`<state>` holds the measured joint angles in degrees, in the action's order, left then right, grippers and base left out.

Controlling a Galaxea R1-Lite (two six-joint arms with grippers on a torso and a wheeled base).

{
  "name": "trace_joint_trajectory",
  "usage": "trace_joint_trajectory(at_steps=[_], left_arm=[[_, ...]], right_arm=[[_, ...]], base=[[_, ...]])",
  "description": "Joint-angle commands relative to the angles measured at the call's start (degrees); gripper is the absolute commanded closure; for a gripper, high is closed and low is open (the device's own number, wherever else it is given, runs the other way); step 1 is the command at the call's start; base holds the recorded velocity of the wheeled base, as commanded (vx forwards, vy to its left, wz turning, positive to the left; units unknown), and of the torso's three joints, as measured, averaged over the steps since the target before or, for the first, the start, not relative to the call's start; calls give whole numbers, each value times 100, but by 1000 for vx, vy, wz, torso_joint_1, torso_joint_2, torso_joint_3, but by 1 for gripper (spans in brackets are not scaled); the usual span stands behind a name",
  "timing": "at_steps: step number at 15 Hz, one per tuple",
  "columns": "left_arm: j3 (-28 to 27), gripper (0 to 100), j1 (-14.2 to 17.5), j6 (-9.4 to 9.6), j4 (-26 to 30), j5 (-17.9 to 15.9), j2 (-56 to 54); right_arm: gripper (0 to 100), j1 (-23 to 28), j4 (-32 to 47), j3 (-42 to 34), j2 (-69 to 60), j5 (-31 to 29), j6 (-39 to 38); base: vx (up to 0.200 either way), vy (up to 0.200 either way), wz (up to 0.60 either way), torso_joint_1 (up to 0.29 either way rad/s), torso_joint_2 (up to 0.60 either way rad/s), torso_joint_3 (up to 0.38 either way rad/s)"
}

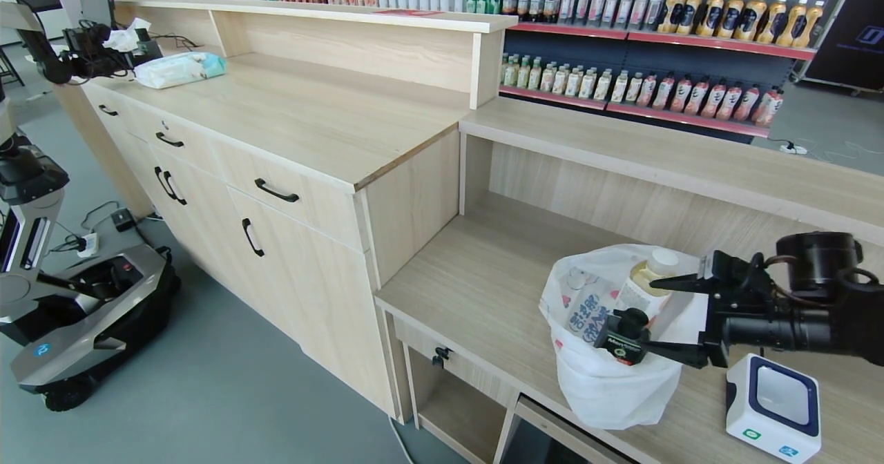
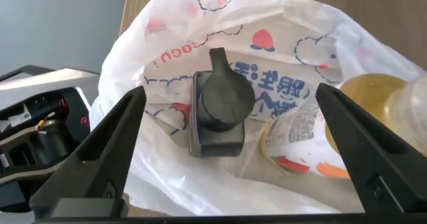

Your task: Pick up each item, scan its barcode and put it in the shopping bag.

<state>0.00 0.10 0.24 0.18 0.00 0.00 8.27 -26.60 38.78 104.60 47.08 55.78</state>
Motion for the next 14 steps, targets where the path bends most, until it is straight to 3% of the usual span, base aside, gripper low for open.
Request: trace_joint_trajectory(at_steps=[1, 5, 9, 10, 12, 14], left_arm=[[0, 0, -1, 2, -1, 0, 0], [0, 0, -1, 2, -1, 0, 0], [0, 0, -1, 2, -1, 0, 0], [0, 0, -1, 2, -1, 0, 0], [0, 0, -1, 2, -1, 0, 0], [0, 0, -1, 2, -1, 0, 0]], right_arm=[[0, 624, -3, -714, -1574, 3, -15], [0, 1213, 243, -960, -2954, -15, -736], [0, 861, 199, -740, -4175, -1834, -2889], [0, 624, 243, -775, -4465, -2537, -3311], [0, 386, 252, -1039, -4949, -3187, -3662], [0, 360, 261, -1505, -5423, -3469, -3715]], base=[[0, 0, 0, 0, 0, 0], [0, 0, -450, -1, -1, 7], [0, 0, -600, 2, 1, 2], [0, 0, -600, -2, -2, 7], [0, 0, -600, 0, 5, 2], [0, 0, -600, 2, 2, 5]])
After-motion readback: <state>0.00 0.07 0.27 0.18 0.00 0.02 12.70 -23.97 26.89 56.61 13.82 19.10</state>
